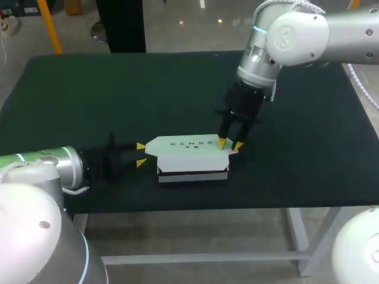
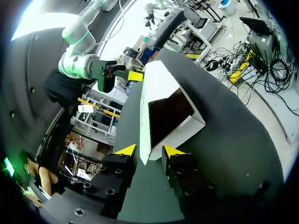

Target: Assemble the packaging by folding the flat box into shape, placing the metal phone stand inside, and closing the box properly

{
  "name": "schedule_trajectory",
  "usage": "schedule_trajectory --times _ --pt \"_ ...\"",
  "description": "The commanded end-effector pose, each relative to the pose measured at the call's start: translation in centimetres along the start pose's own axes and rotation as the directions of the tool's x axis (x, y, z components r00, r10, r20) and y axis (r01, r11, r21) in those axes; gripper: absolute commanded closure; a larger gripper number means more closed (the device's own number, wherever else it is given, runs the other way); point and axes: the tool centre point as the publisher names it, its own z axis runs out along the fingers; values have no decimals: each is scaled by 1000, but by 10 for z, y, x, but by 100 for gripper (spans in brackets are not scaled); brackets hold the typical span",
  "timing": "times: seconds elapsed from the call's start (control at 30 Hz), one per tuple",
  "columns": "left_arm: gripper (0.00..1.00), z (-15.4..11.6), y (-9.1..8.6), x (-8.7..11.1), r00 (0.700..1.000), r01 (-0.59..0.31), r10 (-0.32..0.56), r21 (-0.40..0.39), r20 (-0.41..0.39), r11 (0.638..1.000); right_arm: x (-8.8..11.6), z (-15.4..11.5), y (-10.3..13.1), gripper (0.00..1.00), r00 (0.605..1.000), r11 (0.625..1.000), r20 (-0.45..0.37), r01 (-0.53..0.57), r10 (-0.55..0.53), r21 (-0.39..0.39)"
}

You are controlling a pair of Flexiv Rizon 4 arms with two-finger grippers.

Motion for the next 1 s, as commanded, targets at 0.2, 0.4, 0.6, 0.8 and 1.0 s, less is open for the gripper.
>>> schedule_trajectory --times 0.2,0.4,0.6,0.8,1.0 --pt "5 -46 -23 -29 950 142 -175 -141 -257 980 0 4 -1 58 1000 1000 4 0 0 -11" --pt "0 -48 -23 -33 880 214 -252 -138 -402 967 -1 4 -2 57 1000 1000 5 -2 2 -19" --pt "0 -44 -24 -31 886 135 -238 -270 -397 953 -3 4 -3 56 1000 1000 3 -5 5 -23" --pt "0 -44 -24 -31 886 135 -238 -270 -397 953 -2 4 -2 55 1000 1000 1 -3 3 -26" --pt "0 -42 -26 -38 868 205 -287 -233 -406 951 -2 5 -2 55 1000 1000 1 -8 8 -25"
